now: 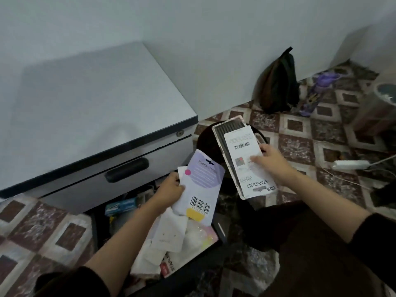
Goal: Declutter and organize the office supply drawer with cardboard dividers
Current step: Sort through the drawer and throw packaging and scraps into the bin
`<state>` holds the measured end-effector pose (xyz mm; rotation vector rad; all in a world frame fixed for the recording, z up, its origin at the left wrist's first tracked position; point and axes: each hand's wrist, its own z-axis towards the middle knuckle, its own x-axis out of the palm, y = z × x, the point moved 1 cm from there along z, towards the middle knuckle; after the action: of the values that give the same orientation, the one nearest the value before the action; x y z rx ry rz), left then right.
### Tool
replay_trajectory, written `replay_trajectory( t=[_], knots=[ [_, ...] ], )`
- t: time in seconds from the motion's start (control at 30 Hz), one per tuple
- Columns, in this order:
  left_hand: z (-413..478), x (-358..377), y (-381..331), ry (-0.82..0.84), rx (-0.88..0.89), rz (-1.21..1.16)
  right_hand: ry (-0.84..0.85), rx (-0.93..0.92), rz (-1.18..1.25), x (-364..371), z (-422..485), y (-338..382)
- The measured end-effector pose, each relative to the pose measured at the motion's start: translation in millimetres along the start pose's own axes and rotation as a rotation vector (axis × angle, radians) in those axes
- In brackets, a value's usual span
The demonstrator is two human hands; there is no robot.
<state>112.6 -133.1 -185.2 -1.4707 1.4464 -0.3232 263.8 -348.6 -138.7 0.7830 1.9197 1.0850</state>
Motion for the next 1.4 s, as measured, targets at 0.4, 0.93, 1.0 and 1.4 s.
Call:
replay_trajectory(
  t=[0.4, 0.93, 1.0, 1.4],
  knots=[
    [104.5, 77.4, -71.1, -0.035, -0.094, -0.201, -0.122, 0.11, 0.123, -65.2, 72.7, -8.2],
    [118.7, 72.5, -45.7, 0.062, -0.048, -0.066, -0.073, 0.284, 0.086, -29.5, 118.7, -33.9],
    [114.4, 64.5, -43.9, 0.039, -0.022, -0.075, -0.074, 0.29, 0.081, -18.7, 124.0, -33.8],
    [64.3, 22.8, -17.9, 0.062, 0.005, 0.008, -0.026, 0.284, -0.293, 28.1, 108.4, -41.6]
  ],
)
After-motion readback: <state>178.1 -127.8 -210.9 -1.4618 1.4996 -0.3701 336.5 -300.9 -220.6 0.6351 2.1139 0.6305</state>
